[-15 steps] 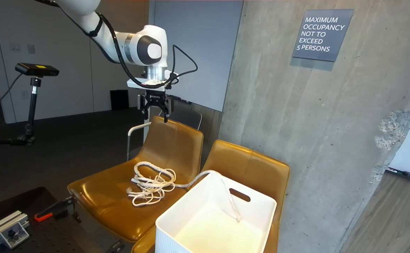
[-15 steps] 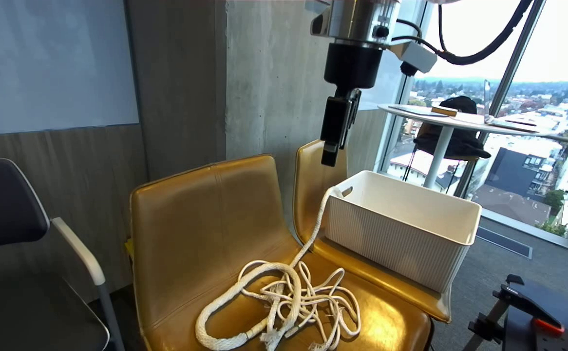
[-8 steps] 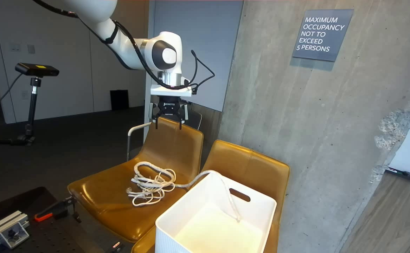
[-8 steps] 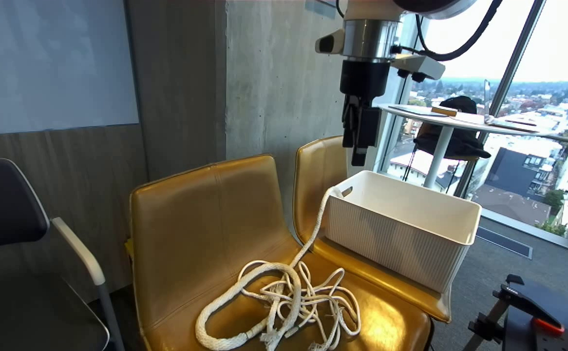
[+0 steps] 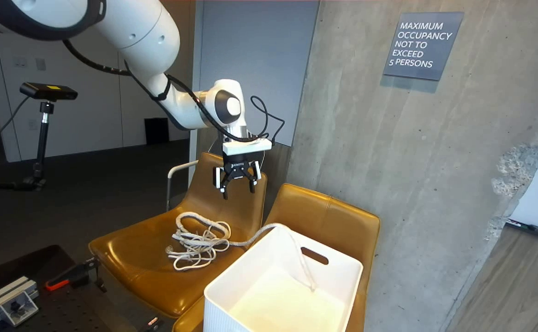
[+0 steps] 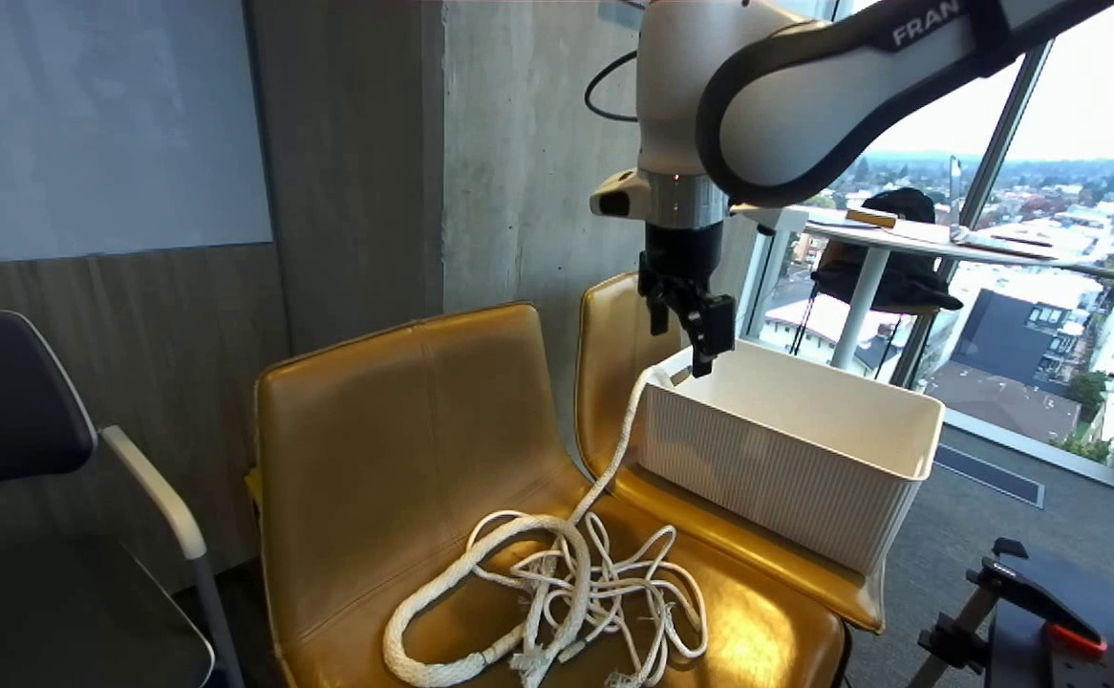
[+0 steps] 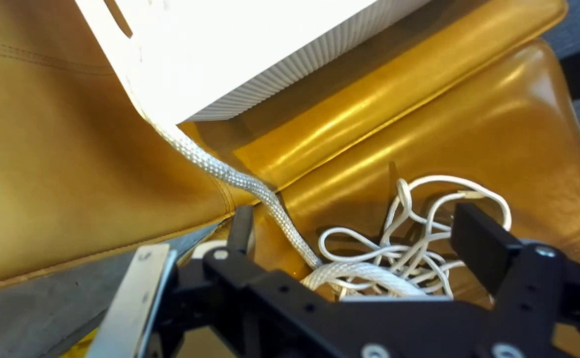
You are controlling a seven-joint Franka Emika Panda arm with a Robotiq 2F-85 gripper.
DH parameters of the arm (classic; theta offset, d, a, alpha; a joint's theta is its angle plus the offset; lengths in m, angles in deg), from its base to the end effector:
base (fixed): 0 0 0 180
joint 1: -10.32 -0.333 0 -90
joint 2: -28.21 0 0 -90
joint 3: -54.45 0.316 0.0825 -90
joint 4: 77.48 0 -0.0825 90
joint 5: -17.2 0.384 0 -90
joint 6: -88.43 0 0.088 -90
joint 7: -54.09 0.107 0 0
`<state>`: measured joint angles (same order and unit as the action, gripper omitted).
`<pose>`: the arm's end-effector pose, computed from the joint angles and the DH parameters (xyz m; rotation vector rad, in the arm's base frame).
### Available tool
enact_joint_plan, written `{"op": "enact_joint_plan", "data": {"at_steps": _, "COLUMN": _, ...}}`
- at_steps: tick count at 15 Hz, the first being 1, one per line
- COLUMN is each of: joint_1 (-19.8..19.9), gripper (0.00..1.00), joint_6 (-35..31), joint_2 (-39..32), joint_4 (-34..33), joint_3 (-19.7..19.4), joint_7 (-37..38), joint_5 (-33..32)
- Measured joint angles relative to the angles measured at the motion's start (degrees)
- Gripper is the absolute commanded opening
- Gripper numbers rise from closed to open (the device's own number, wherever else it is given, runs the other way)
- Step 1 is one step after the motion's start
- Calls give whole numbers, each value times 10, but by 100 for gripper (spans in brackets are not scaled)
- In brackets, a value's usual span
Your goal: Put the pieces of rope into the white object, then take them out
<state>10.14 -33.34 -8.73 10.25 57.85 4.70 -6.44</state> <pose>0.7032 0.0197 0.2772 2.4120 1.5477 -0.2358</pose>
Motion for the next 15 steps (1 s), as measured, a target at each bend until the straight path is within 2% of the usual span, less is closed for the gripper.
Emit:
{"op": "enact_joint_plan", "data": {"at_steps": 4, "joint_1": -16, "gripper": 100, "joint_6": -40, "joint_2": -53, "joint_4": -25, "joint_3": -10, "joint_7": -38, "joint_5": -65}}
{"op": "enact_joint_plan", "data": {"at_steps": 8, "joint_1": -36, "gripper": 100, "joint_6": -59, "joint_2": -94, "joint_4": -70, "joint_3": -24, "joint_7": -60, "joint_5": -104}}
{"op": "enact_joint_plan", "data": {"at_steps": 15, "joint_1": -44, "gripper": 100, "joint_6": -60, "joint_2": -174, "joint_4": -158, "joint_3": -51, "joint_7": -80, "joint_5": -124}}
